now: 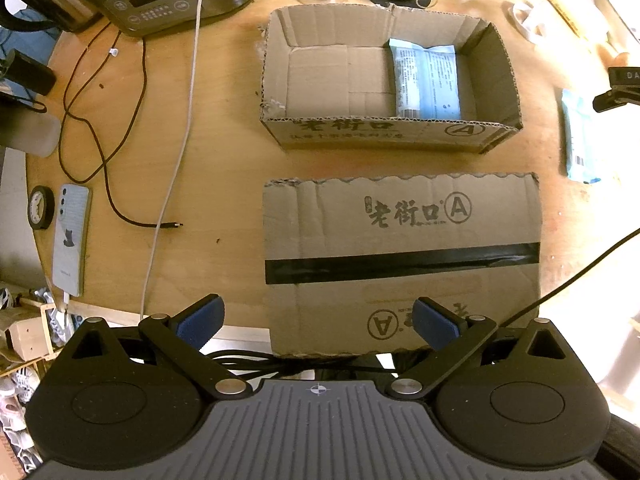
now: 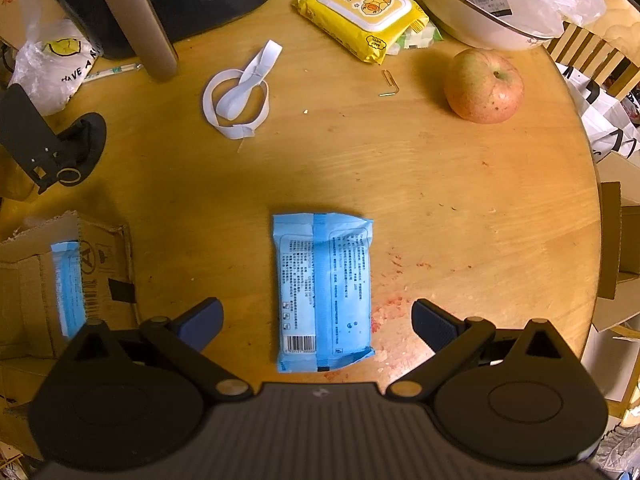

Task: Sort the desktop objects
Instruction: 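Lower the right tool over the blue packet and close its fingers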

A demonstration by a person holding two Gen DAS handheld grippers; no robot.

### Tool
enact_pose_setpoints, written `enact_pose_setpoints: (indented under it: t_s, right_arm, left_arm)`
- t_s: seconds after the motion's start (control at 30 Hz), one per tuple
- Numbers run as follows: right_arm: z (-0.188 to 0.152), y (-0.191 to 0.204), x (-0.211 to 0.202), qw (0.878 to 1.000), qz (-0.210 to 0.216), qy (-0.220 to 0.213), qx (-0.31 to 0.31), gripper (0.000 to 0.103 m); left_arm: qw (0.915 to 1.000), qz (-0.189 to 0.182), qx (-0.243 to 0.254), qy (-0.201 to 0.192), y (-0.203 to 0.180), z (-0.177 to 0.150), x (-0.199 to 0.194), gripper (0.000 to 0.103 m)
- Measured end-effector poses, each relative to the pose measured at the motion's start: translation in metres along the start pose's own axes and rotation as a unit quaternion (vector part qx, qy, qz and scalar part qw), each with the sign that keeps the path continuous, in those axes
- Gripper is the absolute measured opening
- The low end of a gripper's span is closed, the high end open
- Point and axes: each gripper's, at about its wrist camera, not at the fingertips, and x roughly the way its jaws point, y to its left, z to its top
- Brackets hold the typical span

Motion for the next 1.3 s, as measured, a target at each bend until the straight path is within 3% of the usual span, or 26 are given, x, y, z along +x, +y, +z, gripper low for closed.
enact_pose_setpoints:
  t_s: [0.83,1.3]
  right_arm:
    - [-0.006,-0.005,0.086,1.000,0.006,0.025,0.013,0.101]
    - [-0.013,-0.003,0.085,1.000,-0.002,0.010,0.008,0.103]
  left_arm:
    - [0.9999,0.010,-0.010,0.010,0.005,-0.002,0.002,0.103]
    - [0.9999,0.004,-0.007,0.012,0.004,-0.001,0.004,0.103]
